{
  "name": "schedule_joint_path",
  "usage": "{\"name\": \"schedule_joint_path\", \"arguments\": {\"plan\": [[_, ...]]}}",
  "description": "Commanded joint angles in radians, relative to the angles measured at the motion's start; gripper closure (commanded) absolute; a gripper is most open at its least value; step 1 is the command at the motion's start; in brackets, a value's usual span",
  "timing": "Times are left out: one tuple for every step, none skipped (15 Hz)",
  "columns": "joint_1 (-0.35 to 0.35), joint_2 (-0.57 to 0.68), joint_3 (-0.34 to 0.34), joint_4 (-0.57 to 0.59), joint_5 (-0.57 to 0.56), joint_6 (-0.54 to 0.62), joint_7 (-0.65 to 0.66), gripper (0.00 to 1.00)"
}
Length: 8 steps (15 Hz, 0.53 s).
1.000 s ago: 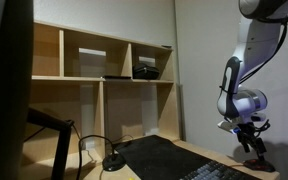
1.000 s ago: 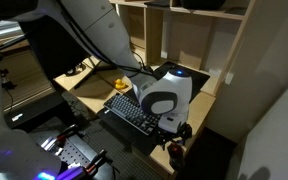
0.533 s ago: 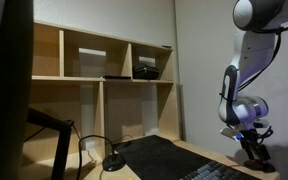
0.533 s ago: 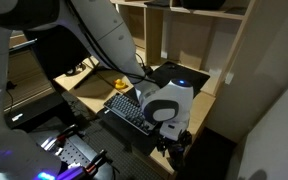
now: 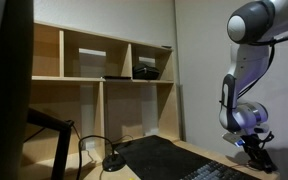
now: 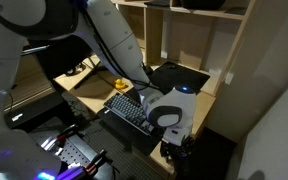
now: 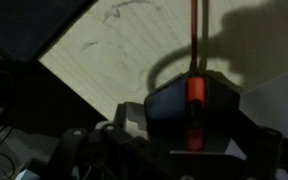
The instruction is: Move the rubber duck and the mouse to the left
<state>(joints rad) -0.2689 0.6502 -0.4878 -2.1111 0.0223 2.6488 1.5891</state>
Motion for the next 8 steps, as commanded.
{"name": "schedule_joint_path", "arguments": {"plan": [[-0.007, 0.057, 0.009, 0.022, 0.032, 0.043, -0.017, 0.18], [-0.006, 0.053, 0.011, 0.019, 0.034, 0.05, -0.02, 0.26], [-0.001, 0.05, 0.007, 0.017, 0.031, 0.045, -0.018, 0.32], [-0.002, 0.046, 0.007, 0.015, 0.029, 0.043, -0.021, 0.36], [0.001, 0.042, 0.006, 0.013, 0.028, 0.047, -0.02, 0.42], [0.002, 0.039, 0.004, 0.014, 0.026, 0.048, -0.018, 0.5], [-0.001, 0.038, 0.006, 0.017, 0.029, 0.045, -0.021, 0.52], [-0.001, 0.039, 0.005, 0.016, 0.028, 0.048, -0.021, 0.52]]}}
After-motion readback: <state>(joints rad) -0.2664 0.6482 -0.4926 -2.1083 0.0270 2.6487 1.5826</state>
